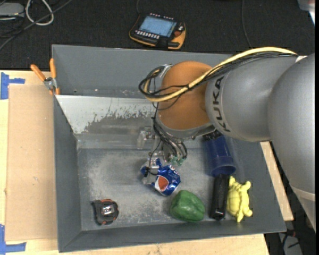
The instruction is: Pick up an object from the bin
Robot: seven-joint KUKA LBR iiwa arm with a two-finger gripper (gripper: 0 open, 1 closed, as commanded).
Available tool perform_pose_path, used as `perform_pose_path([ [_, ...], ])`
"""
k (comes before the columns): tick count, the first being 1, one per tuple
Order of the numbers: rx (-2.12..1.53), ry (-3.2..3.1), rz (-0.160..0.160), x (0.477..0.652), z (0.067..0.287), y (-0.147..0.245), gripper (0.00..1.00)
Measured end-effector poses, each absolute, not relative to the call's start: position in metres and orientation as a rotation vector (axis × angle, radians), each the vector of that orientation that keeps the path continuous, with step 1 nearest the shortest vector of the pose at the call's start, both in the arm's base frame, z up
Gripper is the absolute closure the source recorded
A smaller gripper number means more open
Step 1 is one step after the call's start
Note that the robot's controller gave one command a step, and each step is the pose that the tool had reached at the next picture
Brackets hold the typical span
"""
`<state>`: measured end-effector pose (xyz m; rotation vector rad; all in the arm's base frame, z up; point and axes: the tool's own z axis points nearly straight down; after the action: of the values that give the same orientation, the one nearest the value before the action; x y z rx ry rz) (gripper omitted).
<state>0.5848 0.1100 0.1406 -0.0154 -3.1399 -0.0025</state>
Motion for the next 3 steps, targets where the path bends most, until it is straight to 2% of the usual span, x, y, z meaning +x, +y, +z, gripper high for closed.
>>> perform_pose_path([
  [1, -0.016, -3.140, -0.003, 0.585, 0.141, 0.110, 0.00],
  [2, -0.053, -3.134, -0.002, 0.543, 0.115, 0.077, 0.00],
  [3, -0.022, -3.144, -0.005, 0.553, 0.105, 0.048, 0.00],
])
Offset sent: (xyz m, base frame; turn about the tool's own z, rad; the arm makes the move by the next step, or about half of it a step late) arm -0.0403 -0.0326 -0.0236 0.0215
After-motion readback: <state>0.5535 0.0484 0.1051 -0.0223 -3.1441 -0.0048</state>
